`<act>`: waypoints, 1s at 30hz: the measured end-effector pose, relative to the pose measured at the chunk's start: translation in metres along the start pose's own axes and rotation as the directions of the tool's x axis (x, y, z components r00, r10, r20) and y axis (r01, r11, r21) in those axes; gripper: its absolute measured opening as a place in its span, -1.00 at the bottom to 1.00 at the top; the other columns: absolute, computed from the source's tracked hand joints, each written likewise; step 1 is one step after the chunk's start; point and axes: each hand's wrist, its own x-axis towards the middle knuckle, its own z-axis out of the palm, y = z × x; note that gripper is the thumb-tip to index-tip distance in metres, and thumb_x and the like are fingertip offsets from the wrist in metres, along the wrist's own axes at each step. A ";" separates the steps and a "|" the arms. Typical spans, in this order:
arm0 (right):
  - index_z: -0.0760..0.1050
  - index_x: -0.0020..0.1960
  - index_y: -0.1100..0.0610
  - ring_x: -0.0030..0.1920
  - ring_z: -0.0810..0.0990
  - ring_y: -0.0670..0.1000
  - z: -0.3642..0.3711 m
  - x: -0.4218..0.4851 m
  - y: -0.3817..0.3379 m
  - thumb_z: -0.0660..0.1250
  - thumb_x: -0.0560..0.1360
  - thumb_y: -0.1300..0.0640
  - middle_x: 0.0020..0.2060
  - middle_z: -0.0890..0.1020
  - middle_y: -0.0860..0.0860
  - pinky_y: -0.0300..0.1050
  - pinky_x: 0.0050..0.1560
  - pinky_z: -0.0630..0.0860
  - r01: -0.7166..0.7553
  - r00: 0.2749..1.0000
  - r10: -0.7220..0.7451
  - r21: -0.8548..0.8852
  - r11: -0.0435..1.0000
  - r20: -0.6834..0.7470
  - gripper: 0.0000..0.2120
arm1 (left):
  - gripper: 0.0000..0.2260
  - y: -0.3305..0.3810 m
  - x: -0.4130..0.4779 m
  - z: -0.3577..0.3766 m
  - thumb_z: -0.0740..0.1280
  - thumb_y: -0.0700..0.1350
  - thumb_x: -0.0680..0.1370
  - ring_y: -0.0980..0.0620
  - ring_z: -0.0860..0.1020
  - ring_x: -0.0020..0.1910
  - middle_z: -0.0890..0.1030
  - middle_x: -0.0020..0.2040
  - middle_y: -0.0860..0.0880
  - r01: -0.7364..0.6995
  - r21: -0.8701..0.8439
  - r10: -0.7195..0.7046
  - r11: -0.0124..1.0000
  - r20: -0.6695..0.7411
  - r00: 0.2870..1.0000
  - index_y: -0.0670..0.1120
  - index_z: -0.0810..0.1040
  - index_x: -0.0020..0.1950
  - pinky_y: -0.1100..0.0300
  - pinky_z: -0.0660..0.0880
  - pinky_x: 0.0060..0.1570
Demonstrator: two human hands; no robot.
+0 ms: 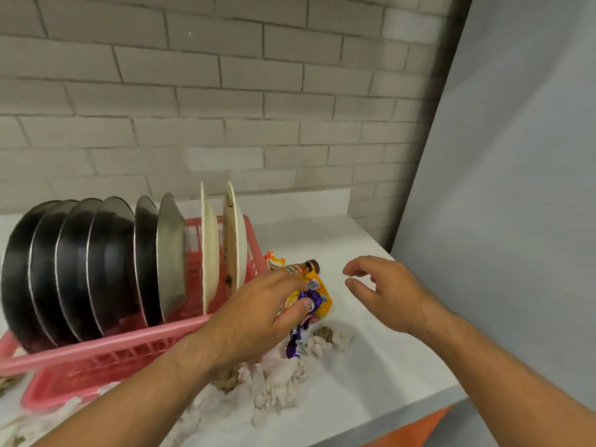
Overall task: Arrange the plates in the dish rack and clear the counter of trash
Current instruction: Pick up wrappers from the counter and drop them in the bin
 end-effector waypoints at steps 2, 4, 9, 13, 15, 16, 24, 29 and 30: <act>0.49 0.25 -0.03 0.15 0.46 -0.17 0.001 0.022 0.014 0.21 0.61 0.01 0.18 0.55 -0.17 -0.26 0.18 0.40 0.013 0.999 -0.012 -0.028 1.000 0.047 -0.76 | -0.65 -0.003 0.013 0.005 0.10 0.16 0.62 0.23 0.40 0.19 0.50 0.24 0.15 0.020 -0.003 -0.020 1.000 0.000 1.000 0.07 0.46 0.31 0.25 0.36 0.22; 0.48 0.26 -0.03 0.20 0.46 -0.12 0.006 0.046 0.028 0.21 0.61 0.02 0.21 0.54 -0.15 -0.21 0.23 0.41 0.049 0.994 -0.043 -0.062 0.997 0.098 -0.75 | -0.66 -0.003 0.025 0.010 0.11 0.16 0.62 0.21 0.42 0.17 0.50 0.21 0.15 0.040 -0.013 -0.041 0.999 -0.020 0.999 0.07 0.46 0.29 0.20 0.39 0.22; 0.49 0.22 -0.06 0.21 0.47 -0.07 0.028 0.108 0.054 0.26 0.58 0.02 0.19 0.53 -0.13 -0.20 0.22 0.40 0.180 0.960 -0.156 -0.086 0.980 0.234 -0.77 | -0.63 -0.004 0.056 0.019 0.12 0.16 0.60 0.20 0.43 0.19 0.50 0.20 0.14 0.156 -0.013 -0.156 0.988 -0.116 0.981 0.05 0.45 0.33 0.23 0.39 0.21; 0.45 0.28 -0.04 0.24 0.46 -0.01 0.054 0.159 0.068 0.32 0.54 0.02 0.25 0.51 -0.09 -0.10 0.23 0.44 0.254 0.912 -0.210 -0.083 0.964 0.353 -0.69 | -0.66 -0.012 0.084 0.028 0.16 0.06 0.62 0.16 0.41 0.24 0.48 0.27 0.11 0.274 0.051 -0.265 0.960 -0.143 0.954 0.03 0.40 0.37 0.22 0.37 0.26; 0.39 0.35 -0.05 0.27 0.45 -0.01 0.064 0.180 0.071 0.38 0.51 0.01 0.32 0.46 -0.09 -0.08 0.25 0.44 0.262 0.886 -0.211 -0.070 0.962 0.414 -0.56 | -0.66 -0.014 0.097 0.034 0.18 0.01 0.62 0.15 0.40 0.26 0.47 0.29 0.10 0.319 0.079 -0.307 0.944 -0.138 0.942 0.02 0.39 0.38 0.24 0.34 0.28; 0.36 0.39 -0.06 0.29 0.44 0.00 0.070 0.189 0.072 0.41 0.49 -0.01 0.35 0.44 -0.08 -0.07 0.27 0.43 0.269 0.868 -0.219 -0.052 0.962 0.445 -0.50 | -0.67 -0.014 0.103 0.036 0.19 -0.01 0.61 0.14 0.39 0.26 0.46 0.29 0.09 0.338 0.090 -0.325 0.937 -0.135 0.936 0.02 0.39 0.38 0.26 0.32 0.27; 0.50 -0.01 -0.16 -0.14 0.58 -0.02 0.112 0.203 0.103 0.33 0.47 0.10 -0.17 0.60 -0.11 -0.07 -0.12 0.54 0.336 0.778 -0.317 0.066 0.939 0.543 -0.83 | -0.69 -0.038 0.149 0.053 0.21 -0.05 0.61 0.04 0.42 0.26 0.45 0.31 0.03 0.489 0.162 -0.479 0.857 -0.099 0.872 -0.02 0.43 0.36 0.23 0.32 0.25; 0.54 0.07 -0.13 -0.12 0.56 -0.11 0.075 0.196 0.148 0.46 0.42 0.00 -0.13 0.60 -0.14 -0.14 -0.06 0.55 0.214 0.806 -0.296 0.214 0.953 0.513 -0.76 | -0.68 -0.065 0.181 0.063 0.19 -0.02 0.61 -0.05 0.46 0.22 0.42 0.32 0.00 0.600 0.237 -0.613 0.764 -0.023 0.790 -0.02 0.43 0.35 0.04 0.44 0.19; 0.55 0.07 -0.15 -0.11 0.57 -0.11 0.064 0.194 0.160 0.49 0.41 -0.02 -0.13 0.60 -0.15 -0.16 -0.05 0.55 0.168 0.830 -0.271 0.246 0.955 0.487 -0.74 | -0.68 -0.072 0.188 0.066 0.18 -0.01 0.61 -0.07 0.47 0.21 0.41 0.32 -0.01 0.624 0.252 -0.645 0.739 0.000 0.764 -0.02 0.42 0.36 0.02 0.45 0.16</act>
